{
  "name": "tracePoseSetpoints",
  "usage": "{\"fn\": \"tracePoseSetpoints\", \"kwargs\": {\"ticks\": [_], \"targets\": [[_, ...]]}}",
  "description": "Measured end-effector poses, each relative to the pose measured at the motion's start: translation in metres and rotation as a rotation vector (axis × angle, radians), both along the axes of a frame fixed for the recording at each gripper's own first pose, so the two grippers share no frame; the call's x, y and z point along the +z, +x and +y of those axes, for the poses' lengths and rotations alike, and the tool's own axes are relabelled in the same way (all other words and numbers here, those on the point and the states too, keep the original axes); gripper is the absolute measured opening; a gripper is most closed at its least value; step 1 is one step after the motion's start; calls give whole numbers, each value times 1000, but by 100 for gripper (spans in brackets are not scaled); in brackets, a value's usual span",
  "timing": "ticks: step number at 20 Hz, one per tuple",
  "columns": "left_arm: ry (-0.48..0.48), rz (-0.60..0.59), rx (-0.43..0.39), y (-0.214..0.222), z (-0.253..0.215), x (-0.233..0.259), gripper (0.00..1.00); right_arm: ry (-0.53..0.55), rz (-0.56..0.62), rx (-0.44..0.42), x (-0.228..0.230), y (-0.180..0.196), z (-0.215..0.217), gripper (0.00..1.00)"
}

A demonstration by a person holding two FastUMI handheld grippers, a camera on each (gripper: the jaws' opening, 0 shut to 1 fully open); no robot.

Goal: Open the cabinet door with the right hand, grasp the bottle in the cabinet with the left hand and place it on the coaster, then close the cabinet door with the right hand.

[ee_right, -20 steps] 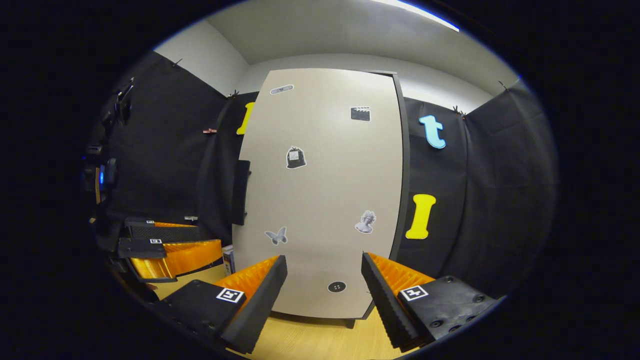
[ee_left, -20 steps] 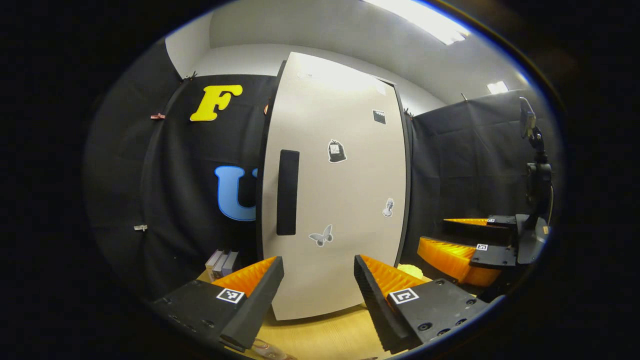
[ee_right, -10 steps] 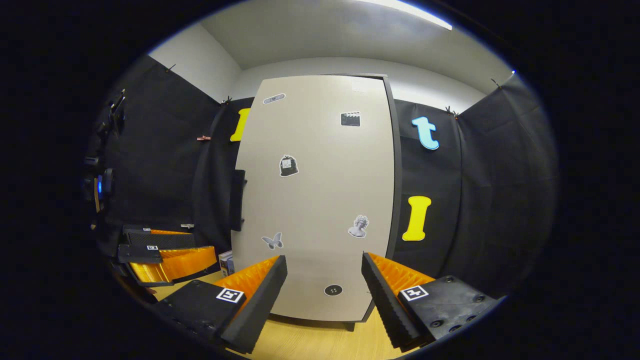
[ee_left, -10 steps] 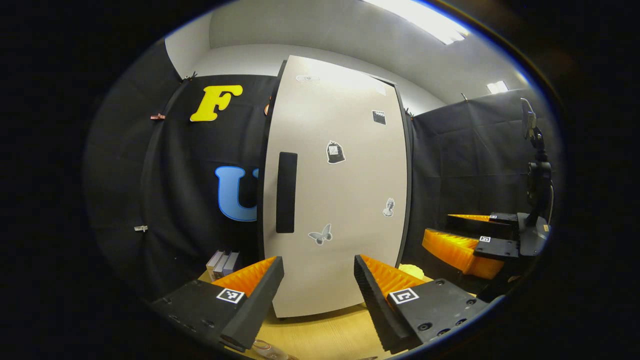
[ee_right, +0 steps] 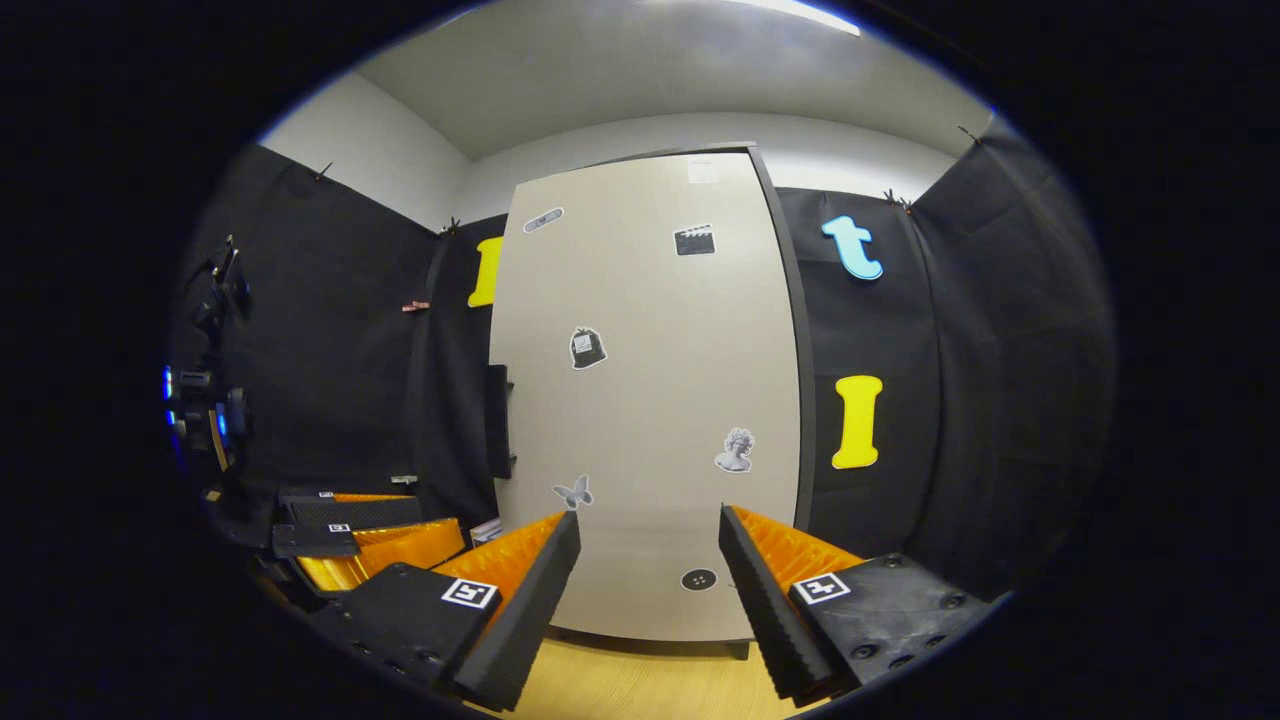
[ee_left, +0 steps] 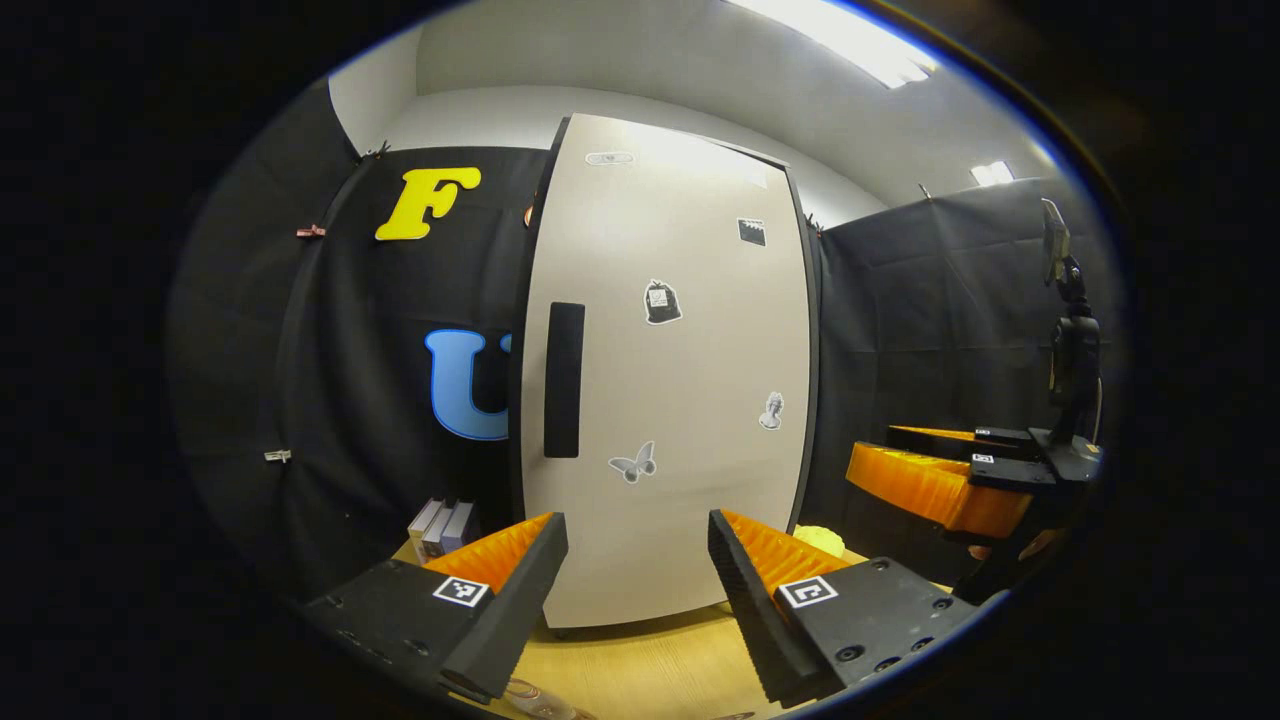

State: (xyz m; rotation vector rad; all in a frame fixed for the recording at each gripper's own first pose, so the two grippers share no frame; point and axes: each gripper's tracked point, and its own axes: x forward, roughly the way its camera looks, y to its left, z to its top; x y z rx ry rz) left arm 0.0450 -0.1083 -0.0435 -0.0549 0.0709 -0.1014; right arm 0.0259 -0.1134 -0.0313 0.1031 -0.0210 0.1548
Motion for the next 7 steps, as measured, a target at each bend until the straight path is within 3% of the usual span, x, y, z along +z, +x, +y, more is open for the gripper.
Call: {"fn": "tracePoseSetpoints", "kwargs": {"ticks": [7], "targets": [[0,3,-2,1,-1,-1,90,-20,-2,-34,0,4,-7,96]]}}
